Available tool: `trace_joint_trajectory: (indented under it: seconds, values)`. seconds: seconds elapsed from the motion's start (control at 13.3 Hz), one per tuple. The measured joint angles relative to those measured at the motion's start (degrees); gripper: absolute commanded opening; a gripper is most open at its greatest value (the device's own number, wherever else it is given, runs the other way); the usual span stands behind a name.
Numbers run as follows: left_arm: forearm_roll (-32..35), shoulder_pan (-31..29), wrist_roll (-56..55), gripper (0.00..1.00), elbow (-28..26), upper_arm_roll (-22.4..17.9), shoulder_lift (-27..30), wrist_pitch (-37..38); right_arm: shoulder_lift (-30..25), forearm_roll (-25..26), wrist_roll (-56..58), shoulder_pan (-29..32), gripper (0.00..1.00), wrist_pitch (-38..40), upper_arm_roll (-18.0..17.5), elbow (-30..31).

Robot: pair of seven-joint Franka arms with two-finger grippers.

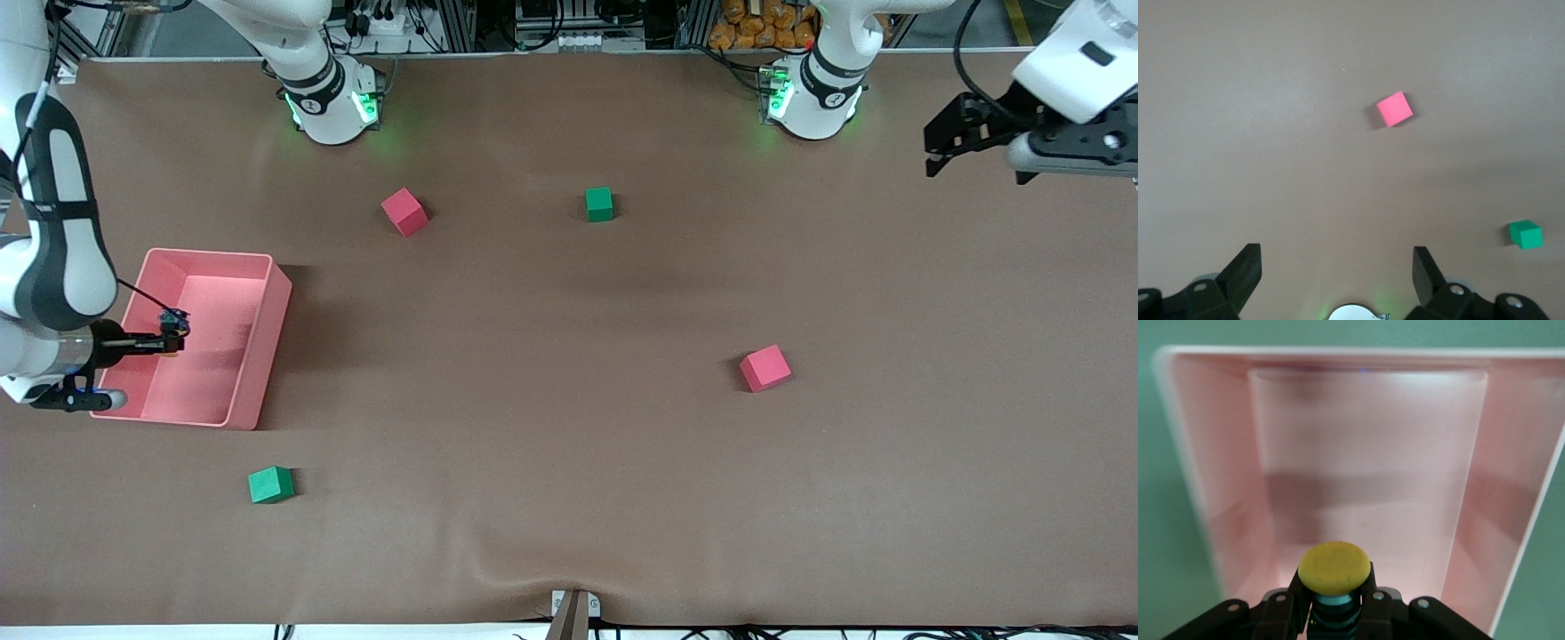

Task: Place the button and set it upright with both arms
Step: 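Lift the button out with the right gripper while the left gripper approaches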

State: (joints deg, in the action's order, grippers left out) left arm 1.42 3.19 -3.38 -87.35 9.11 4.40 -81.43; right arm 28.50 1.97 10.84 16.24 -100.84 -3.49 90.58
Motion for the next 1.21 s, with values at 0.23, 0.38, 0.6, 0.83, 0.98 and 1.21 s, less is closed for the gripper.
trace_joint_trajectory:
  seconds: [0.23, 0.38, 0.6, 0.83, 0.98, 1.21]
  values:
    - [-0.02, 0.1, 0.0, 1.0, -0.15, 1.54, -1.83, -0.05, -0.07, -2.41, -3.51, -5.49, 0.0, 8.37, -0.27, -7.54]
    - [-0.19, 0.12, 0.0, 1.0, -0.13, 2.08, -3.24, -0.48, -0.07, -4.43, -8.85, -10.78, 0.0, 9.84, -0.53, -10.02]
    - [-0.52, 0.13, -0.01, 1.0, -0.19, 2.32, -6.59, -0.86, 0.99, -5.9, -22.18, -21.27, 0.0, 6.09, -0.78, -11.02]
    - [-0.68, 0.14, -0.01, 1.0, -0.36, 2.56, -10.54, -0.85, 5.65, -9.71, -33.01, -31.06, 0.0, -4.68, -0.89, -11.42]
    - [-0.73, 0.29, -0.01, 1.0, -0.65, 2.86, -12.85, -0.67, 10.27, -10.37, -38.21, -37.16, 0.0, -12.65, -0.9, -11.74]
    - [-0.74, 0.48, -0.01, 1.0, -1.77, 3.11, -15.14, -0.52, 15.6, -10.49, -44.64, -44.19, 0.0, -19.33, -0.85, -12.99]
